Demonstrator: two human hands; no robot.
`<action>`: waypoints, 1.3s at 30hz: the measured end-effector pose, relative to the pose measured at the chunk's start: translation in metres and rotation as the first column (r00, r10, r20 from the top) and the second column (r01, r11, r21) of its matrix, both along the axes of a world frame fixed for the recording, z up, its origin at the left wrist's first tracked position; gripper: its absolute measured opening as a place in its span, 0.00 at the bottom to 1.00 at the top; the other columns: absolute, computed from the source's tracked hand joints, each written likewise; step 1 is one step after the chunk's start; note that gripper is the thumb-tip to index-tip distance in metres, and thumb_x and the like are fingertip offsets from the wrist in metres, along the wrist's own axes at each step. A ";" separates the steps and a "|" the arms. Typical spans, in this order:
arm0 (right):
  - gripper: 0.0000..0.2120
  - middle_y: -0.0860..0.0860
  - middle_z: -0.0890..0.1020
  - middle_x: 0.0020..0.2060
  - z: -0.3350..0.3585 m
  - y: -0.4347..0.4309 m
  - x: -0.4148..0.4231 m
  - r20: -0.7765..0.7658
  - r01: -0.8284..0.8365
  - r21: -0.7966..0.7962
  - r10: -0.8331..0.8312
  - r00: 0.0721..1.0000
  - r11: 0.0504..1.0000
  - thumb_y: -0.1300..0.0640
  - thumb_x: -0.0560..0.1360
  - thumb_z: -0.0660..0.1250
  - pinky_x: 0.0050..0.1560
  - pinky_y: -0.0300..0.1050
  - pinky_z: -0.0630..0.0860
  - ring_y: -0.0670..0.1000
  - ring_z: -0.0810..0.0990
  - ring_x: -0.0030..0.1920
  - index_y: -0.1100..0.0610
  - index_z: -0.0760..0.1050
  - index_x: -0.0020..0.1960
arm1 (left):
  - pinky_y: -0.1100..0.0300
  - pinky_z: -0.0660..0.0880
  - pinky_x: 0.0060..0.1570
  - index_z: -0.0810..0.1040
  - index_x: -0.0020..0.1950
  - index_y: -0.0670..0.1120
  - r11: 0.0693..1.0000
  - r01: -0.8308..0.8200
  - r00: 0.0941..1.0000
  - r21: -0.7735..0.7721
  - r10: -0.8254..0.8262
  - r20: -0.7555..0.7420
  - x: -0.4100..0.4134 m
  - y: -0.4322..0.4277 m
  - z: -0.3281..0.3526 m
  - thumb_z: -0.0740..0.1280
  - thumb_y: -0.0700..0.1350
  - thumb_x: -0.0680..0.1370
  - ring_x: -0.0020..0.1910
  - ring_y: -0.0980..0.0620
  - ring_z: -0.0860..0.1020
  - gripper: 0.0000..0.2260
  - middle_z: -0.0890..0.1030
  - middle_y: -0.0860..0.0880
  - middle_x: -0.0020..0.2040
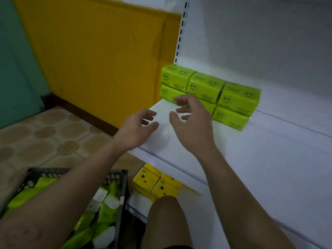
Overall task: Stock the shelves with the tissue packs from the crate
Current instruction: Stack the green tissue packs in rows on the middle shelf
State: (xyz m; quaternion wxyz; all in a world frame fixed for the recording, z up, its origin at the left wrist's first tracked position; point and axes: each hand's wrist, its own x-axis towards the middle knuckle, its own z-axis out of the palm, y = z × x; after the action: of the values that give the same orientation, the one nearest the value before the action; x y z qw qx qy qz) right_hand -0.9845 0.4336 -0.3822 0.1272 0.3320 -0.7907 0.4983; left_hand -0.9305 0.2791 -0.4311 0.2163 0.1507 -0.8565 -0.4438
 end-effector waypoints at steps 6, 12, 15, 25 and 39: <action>0.04 0.44 0.77 0.38 -0.129 -0.110 0.101 0.425 -0.460 0.184 0.352 0.834 0.869 0.55 0.74 0.66 0.40 0.45 0.75 0.45 0.78 0.38 0.50 0.72 0.46 | 0.54 0.72 0.43 0.75 0.54 0.51 0.897 -0.436 0.899 -0.078 0.437 0.004 0.097 -0.089 -0.082 0.66 0.45 0.78 0.45 0.50 0.75 0.06 0.77 0.48 0.49; 0.16 0.55 0.77 0.61 -0.262 -0.177 0.098 0.755 -0.693 0.533 0.096 0.648 0.485 0.55 0.78 0.64 0.49 0.49 0.74 0.57 0.76 0.58 0.58 0.73 0.64 | 0.56 0.71 0.48 0.75 0.61 0.45 0.855 -0.518 0.752 0.014 0.447 0.485 0.162 -0.150 -0.196 0.69 0.47 0.77 0.50 0.48 0.76 0.14 0.76 0.49 0.53; 0.16 0.58 0.77 0.59 -0.308 -0.209 0.093 0.776 -0.712 0.562 0.028 0.630 0.421 0.53 0.77 0.64 0.54 0.53 0.75 0.58 0.76 0.56 0.60 0.73 0.61 | 0.52 0.73 0.56 0.73 0.65 0.43 0.808 -0.583 0.661 0.085 0.410 0.629 0.175 -0.167 -0.256 0.72 0.47 0.75 0.58 0.43 0.76 0.21 0.77 0.45 0.60; 0.13 0.53 0.80 0.49 -0.435 -0.233 0.120 0.862 -0.663 0.465 -0.128 0.490 0.586 0.61 0.73 0.67 0.40 0.37 0.68 0.52 0.79 0.50 0.58 0.76 0.58 | 0.43 0.69 0.62 0.55 0.76 0.47 0.860 -0.345 0.392 -0.376 0.496 0.775 0.189 -0.215 -0.384 0.70 0.47 0.71 0.72 0.37 0.59 0.38 0.58 0.40 0.74; 0.11 0.50 0.78 0.53 -0.360 -0.226 0.105 0.891 -0.546 0.299 -0.024 0.454 0.782 0.59 0.76 0.66 0.44 0.44 0.77 0.50 0.78 0.48 0.51 0.73 0.57 | 0.54 0.72 0.48 0.65 0.70 0.44 0.762 -0.647 0.620 0.033 0.500 0.605 0.176 -0.225 -0.297 0.69 0.51 0.75 0.54 0.41 0.76 0.27 0.74 0.44 0.56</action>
State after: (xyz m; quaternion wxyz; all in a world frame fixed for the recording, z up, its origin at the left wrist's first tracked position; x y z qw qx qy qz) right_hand -0.8797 0.2071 -0.7420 -0.4668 0.1845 -0.7871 0.3585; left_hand -0.7544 0.0536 -0.7285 0.0646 0.5675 -0.7232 -0.3884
